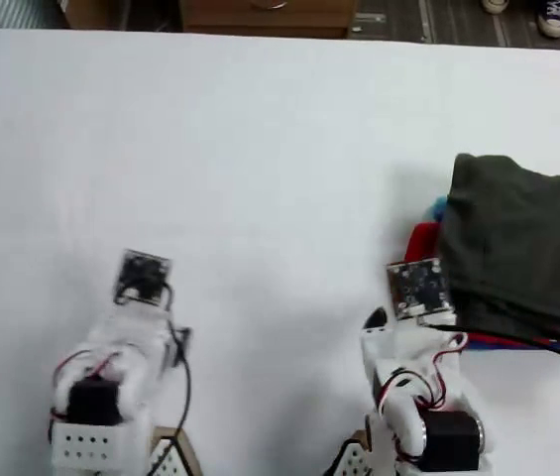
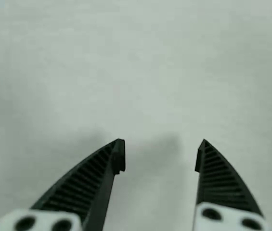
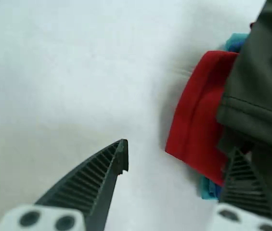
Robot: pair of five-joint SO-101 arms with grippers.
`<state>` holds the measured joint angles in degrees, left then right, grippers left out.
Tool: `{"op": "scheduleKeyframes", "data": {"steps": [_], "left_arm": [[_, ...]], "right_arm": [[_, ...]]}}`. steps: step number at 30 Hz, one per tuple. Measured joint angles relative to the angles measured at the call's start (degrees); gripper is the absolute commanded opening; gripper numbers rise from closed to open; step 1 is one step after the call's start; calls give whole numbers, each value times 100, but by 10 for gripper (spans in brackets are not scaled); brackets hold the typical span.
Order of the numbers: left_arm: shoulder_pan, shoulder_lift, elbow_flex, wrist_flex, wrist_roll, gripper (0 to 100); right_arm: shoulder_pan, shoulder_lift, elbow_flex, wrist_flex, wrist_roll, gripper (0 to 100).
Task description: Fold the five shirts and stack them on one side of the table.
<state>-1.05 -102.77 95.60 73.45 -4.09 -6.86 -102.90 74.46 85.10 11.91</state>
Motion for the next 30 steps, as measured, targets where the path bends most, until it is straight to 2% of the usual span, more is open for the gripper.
{"op": "scheduleKeyframes", "data": {"steps": [2, 5, 10, 13, 16, 22, 30], "left_arm": [[431, -9, 0, 0, 413, 256], [352, -18, 0, 0, 589, 256], [-501, -18, 0, 0, 633, 256], [-941, -18, 0, 0, 404, 256], [-1108, -18, 0, 0, 255, 256], [-1108, -26, 0, 0, 114, 256], [-1108, -26, 0, 0, 114, 258]], "right_arm": [[-202, 0, 44, -9, 0, 318], [-308, 0, 273, -158, 0, 321], [-325, 0, 1389, -791, 0, 320], [-325, 26, 2127, -1073, 0, 320], [0, 44, 2180, -1160, 0, 319], [1248, 44, 2198, -1213, -316, 319], [1538, 44, 2198, -1213, -343, 319]]}}
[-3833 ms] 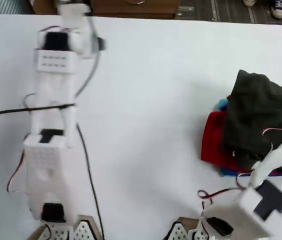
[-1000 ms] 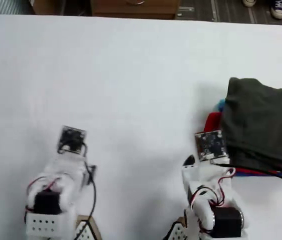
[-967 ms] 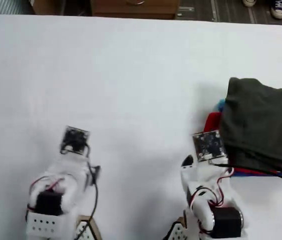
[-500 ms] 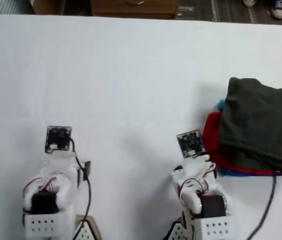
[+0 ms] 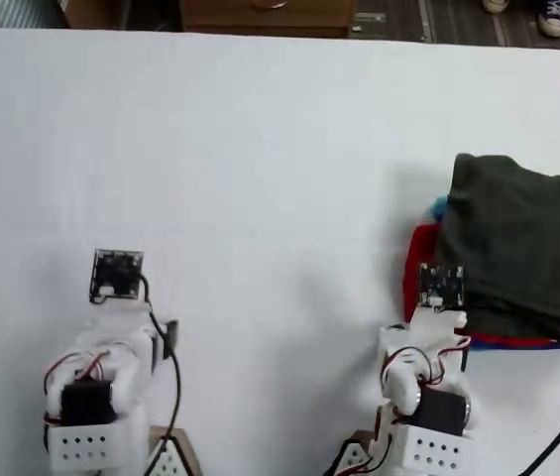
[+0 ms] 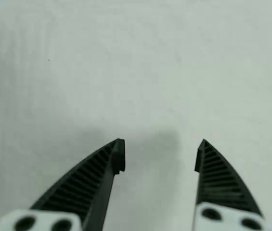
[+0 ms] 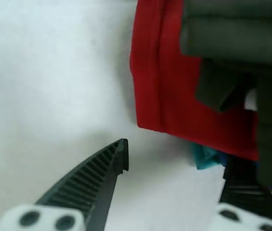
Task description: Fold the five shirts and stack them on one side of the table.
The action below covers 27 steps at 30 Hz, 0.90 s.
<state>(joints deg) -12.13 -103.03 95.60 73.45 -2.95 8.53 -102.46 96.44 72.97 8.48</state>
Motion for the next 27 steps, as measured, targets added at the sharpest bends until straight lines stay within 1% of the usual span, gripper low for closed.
{"op": "scheduleKeyframes", "data": {"steps": [27], "left_arm": [[-44, 0, 0, 0, 0, 257]], "right_arm": [[0, 0, 0, 0, 0, 319]]}}
